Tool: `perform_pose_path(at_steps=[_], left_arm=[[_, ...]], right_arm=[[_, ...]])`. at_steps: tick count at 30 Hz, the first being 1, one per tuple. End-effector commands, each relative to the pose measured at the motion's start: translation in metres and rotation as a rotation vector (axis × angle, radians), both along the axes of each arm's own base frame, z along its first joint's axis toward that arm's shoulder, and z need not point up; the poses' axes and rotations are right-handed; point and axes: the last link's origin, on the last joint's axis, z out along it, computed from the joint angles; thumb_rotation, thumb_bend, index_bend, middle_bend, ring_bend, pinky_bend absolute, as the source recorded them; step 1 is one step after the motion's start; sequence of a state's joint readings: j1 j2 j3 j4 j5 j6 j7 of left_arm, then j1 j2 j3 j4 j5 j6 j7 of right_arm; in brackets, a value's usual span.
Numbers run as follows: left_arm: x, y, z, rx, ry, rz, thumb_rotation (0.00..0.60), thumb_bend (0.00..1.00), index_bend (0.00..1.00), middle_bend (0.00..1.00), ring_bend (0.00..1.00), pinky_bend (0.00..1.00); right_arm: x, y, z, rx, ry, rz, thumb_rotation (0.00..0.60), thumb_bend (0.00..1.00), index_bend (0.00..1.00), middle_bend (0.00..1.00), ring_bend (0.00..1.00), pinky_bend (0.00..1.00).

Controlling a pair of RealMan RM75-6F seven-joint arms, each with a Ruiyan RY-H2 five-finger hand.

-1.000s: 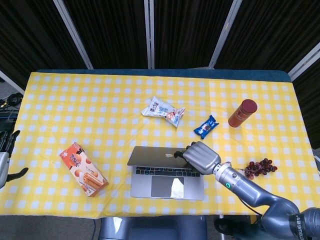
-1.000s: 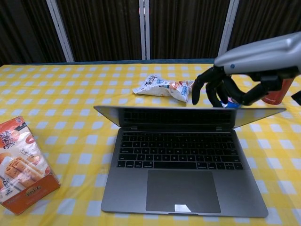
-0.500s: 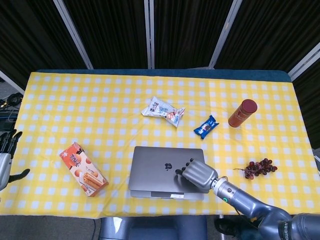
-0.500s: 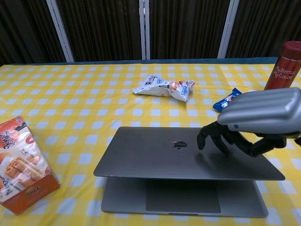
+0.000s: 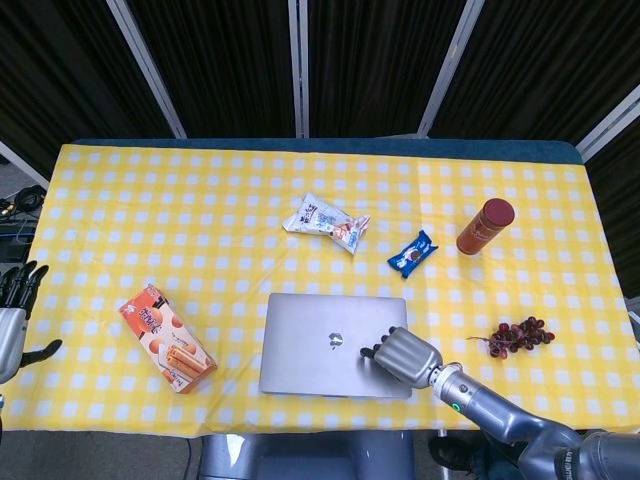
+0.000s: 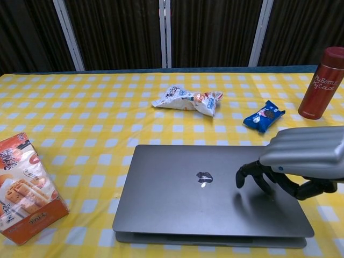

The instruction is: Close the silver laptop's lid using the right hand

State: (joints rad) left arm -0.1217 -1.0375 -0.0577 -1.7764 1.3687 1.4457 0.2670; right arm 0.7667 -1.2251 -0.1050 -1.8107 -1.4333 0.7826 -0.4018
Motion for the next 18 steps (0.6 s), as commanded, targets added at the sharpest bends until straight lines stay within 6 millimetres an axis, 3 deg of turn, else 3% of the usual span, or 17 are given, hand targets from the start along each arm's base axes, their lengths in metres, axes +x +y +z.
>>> perform_pose_path(at_steps=[1, 8, 9, 10, 12, 14, 15, 18], left_arm=[[0.000, 0.000, 0.001, 0.006, -0.002, 0.001, 0.600, 0.00, 0.00, 0.00, 0.00, 0.00], [0.000, 0.000, 0.003, 0.014, -0.011, -0.005, 0.600, 0.00, 0.00, 0.00, 0.00, 0.00], [0.000, 0.000, 0.004, 0.015, -0.013, -0.008, 0.600, 0.00, 0.00, 0.00, 0.00, 0.00], [0.001, -0.001, 0.004, 0.018, -0.018, -0.016, 0.600, 0.00, 0.00, 0.00, 0.00, 0.00], [0.001, -0.002, 0.004, 0.021, -0.021, -0.023, 0.600, 0.00, 0.00, 0.00, 0.00, 0.00], [0.002, -0.004, 0.004, 0.029, -0.027, -0.038, 0.600, 0.00, 0.00, 0.00, 0.00, 0.00], [0.002, -0.005, 0.004, 0.034, -0.031, -0.046, 0.600, 0.00, 0.00, 0.00, 0.00, 0.00], [0.003, -0.009, 0.004, 0.046, -0.042, -0.068, 0.600, 0.00, 0.00, 0.00, 0.00, 0.00]], right_arm=[[0.007, 0.001, 0.017, -0.056, -0.070, 0.004, 0.600, 1.00, 0.25, 0.44, 0.43, 0.38], [0.008, 0.006, 0.079, -0.272, -0.249, 0.018, 0.600, 1.00, 0.22, 0.40, 0.38, 0.30], [0.005, 0.008, 0.088, -0.307, -0.270, 0.021, 0.600, 0.96, 0.21, 0.37, 0.35, 0.26], [-0.003, 0.010, 0.105, -0.389, -0.310, 0.017, 0.600, 0.89, 0.20, 0.34, 0.33, 0.23], [-0.010, 0.014, 0.113, -0.433, -0.341, 0.012, 0.600, 0.49, 0.15, 0.25, 0.23, 0.13], [-0.024, 0.019, 0.125, -0.514, -0.388, -0.028, 0.600, 0.19, 0.10, 0.16, 0.13, 0.05], [-0.031, 0.022, 0.128, -0.547, -0.405, -0.050, 0.600, 0.08, 0.07, 0.10, 0.07, 0.02], [-0.049, 0.029, 0.132, -0.610, -0.441, -0.121, 0.600, 0.00, 0.01, 0.01, 0.00, 0.00]])
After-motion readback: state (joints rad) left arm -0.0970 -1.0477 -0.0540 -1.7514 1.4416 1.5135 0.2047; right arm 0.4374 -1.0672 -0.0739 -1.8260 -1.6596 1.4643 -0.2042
